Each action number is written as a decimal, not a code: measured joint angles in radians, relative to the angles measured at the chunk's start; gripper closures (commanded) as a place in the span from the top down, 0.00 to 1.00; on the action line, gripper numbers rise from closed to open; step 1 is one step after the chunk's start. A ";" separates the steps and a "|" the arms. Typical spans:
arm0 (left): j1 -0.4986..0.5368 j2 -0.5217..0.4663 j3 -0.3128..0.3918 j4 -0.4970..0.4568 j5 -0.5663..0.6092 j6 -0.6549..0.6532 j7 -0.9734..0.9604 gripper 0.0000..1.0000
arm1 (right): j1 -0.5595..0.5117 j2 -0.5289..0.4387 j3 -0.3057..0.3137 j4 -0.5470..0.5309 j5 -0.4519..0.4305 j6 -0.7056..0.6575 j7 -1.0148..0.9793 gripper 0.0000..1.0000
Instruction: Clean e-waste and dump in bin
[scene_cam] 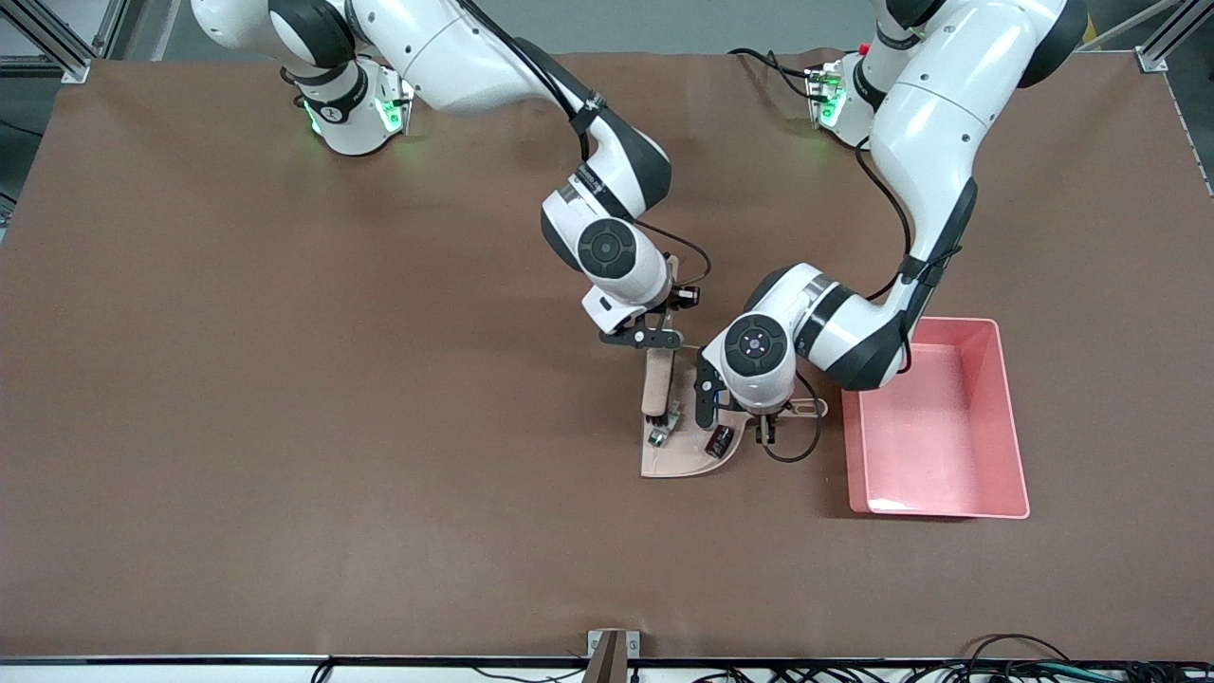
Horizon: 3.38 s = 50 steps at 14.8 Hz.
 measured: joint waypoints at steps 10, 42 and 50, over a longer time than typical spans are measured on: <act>0.006 -0.001 0.004 0.001 0.000 -0.005 0.000 0.03 | -0.003 0.000 0.015 0.058 0.007 -0.110 0.020 0.00; 0.082 -0.091 -0.046 0.000 -0.067 0.165 -0.071 0.01 | -0.718 -0.807 -0.103 -1.142 -0.410 0.083 -0.696 0.00; 0.113 -0.023 -0.045 -0.081 -0.016 0.168 -0.067 0.04 | -0.850 -0.806 -0.098 -1.208 -0.416 0.149 -0.864 0.22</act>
